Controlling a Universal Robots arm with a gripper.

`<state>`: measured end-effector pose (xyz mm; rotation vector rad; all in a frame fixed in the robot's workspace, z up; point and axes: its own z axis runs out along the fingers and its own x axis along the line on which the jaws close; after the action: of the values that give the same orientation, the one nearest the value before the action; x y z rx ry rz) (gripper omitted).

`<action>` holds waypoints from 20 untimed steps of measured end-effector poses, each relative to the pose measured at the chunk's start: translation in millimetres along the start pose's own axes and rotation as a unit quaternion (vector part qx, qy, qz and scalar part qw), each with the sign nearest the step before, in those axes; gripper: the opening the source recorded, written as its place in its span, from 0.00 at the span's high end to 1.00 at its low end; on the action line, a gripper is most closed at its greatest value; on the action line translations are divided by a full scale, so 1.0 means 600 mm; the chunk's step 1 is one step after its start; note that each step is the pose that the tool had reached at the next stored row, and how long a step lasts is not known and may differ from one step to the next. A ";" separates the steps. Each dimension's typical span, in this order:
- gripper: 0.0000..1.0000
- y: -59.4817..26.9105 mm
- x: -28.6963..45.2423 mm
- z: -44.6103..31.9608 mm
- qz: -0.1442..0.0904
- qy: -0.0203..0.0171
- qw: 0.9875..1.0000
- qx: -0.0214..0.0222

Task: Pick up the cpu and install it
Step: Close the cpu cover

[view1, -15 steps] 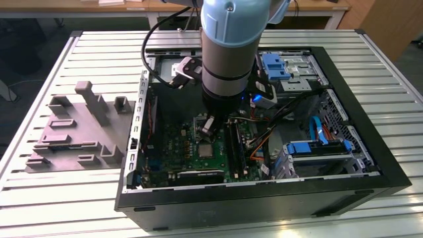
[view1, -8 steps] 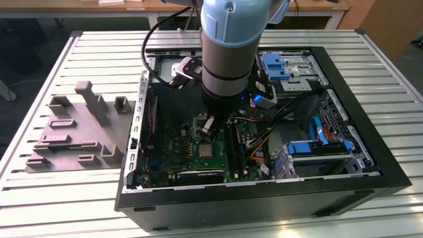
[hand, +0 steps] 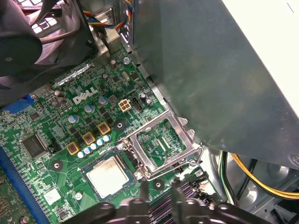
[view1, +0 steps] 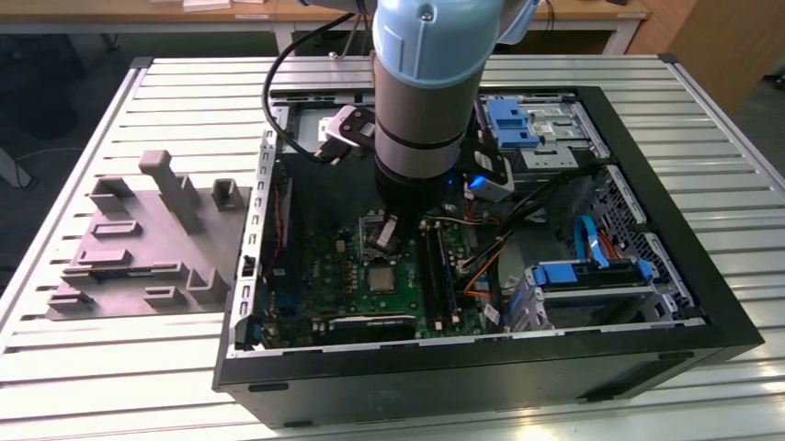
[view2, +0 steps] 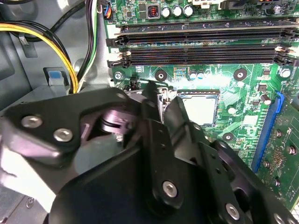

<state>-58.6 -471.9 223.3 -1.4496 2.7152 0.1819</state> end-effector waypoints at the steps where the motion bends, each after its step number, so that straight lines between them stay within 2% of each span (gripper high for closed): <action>1: 0.69 0.000 0.000 0.000 0.000 0.000 1.000 0.000; 3: 0.81 0.000 0.000 0.000 0.000 0.000 1.000 0.000; 4: 0.81 0.000 0.000 0.000 0.000 0.000 1.000 0.000; 6: 0.89 0.000 0.000 0.000 0.000 0.000 1.000 0.000; 20: 0.89 0.000 0.000 0.001 0.000 0.000 1.000 0.000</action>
<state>-58.6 -471.9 222.9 -1.4496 2.7152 0.1818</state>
